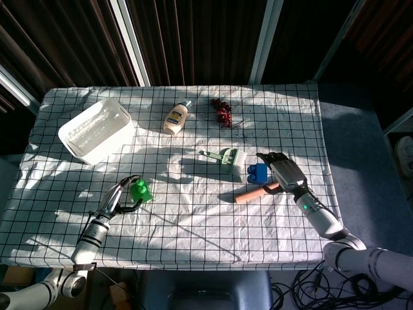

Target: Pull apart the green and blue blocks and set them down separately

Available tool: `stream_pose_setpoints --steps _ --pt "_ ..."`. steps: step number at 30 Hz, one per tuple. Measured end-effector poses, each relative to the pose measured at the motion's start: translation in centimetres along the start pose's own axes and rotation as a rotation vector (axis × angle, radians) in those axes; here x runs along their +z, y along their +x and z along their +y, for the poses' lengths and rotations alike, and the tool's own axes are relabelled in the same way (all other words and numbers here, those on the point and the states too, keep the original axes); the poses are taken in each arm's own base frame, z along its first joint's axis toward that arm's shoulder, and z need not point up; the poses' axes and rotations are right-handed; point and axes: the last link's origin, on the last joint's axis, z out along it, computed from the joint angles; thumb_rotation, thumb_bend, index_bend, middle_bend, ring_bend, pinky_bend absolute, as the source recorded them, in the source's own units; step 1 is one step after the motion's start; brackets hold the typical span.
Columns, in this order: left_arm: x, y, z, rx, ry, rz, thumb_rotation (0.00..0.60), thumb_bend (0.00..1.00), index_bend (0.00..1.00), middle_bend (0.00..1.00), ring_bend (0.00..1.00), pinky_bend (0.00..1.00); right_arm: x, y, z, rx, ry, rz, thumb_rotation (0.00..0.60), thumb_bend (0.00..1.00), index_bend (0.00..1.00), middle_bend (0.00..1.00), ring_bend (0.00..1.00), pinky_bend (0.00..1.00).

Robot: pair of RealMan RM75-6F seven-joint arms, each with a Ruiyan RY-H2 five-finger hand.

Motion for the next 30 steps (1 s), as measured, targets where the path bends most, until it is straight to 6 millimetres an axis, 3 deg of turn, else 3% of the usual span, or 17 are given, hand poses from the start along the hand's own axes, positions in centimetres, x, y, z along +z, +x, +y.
stream_pose_setpoints --steps 9,14,17,21,27,30 --pt "-1.7 1.4 1.4 0.054 -0.040 -0.030 0.600 0.33 0.00 0.00 0.00 0.00 -2.5 1.1 -0.3 0.013 0.036 0.023 0.600 0.20 0.00 0.00 0.00 0.00" --pt "-4.5 4.2 2.7 0.195 -0.141 0.046 0.600 0.34 0.00 0.00 0.00 0.00 -5.6 1.7 1.0 -0.027 0.015 0.110 0.600 0.20 0.00 0.00 0.00 0.00" --pt "-7.1 6.6 2.6 0.359 -0.127 0.097 0.600 0.38 0.00 0.00 0.00 0.00 -9.1 1.6 2.6 -0.079 -0.049 0.189 0.600 0.20 0.00 0.00 0.00 0.00" --pt "-11.1 8.6 2.1 0.588 -0.038 0.174 0.600 0.39 0.00 0.00 0.00 0.00 -15.3 1.0 5.3 -0.130 -0.196 0.326 0.600 0.20 0.00 0.00 0.00 0.00" --pt "-19.1 11.6 1.6 0.781 0.089 0.433 0.600 0.39 0.00 0.00 0.00 0.00 -24.3 -1.3 8.1 -0.158 -0.418 0.506 0.600 0.20 0.00 0.00 0.00 0.00" --pt "-20.9 12.2 1.8 0.792 0.101 0.476 0.600 0.39 0.00 0.00 0.00 0.00 -26.2 -2.1 8.4 -0.162 -0.437 0.519 0.600 0.20 0.00 0.00 0.00 0.00"
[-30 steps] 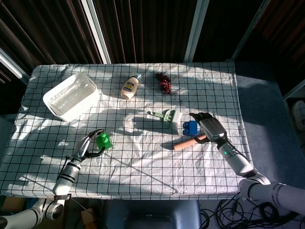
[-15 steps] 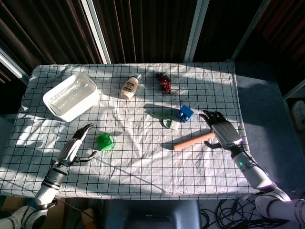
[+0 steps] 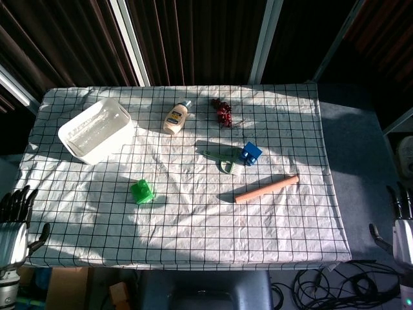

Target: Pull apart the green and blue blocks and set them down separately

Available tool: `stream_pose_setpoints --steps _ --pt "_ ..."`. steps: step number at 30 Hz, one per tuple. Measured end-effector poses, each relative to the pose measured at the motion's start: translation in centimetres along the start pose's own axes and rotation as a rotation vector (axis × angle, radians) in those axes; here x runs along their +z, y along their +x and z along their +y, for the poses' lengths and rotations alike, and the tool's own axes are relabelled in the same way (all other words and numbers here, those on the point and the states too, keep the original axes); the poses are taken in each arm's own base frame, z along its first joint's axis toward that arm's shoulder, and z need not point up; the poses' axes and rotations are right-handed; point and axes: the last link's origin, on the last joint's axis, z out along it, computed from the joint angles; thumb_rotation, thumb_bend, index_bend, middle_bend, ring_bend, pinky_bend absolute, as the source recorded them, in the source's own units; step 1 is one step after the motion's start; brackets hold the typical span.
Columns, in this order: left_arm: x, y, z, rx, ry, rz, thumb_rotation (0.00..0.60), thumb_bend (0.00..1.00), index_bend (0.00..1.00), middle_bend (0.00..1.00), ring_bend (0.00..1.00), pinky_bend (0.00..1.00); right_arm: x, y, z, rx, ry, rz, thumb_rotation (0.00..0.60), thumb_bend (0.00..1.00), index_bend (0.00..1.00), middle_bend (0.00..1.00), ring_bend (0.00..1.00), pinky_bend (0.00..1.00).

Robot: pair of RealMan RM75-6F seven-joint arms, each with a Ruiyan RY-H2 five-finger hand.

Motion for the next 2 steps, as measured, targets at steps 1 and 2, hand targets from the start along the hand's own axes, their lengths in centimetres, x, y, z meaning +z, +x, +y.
stream_pose_setpoints --steps 1,2 --pt "-0.43 0.16 -0.12 0.006 0.002 -0.007 0.600 0.39 0.00 0.00 0.00 0.00 -0.11 -0.10 -0.01 0.007 0.009 -0.003 0.600 0.20 0.00 0.00 0.00 0.00" --pt "-0.75 0.15 -0.17 0.010 0.001 -0.020 0.600 0.39 0.00 0.00 0.00 0.00 -0.15 -0.23 -0.02 0.013 0.017 -0.010 0.600 0.20 0.00 0.00 0.00 0.00"
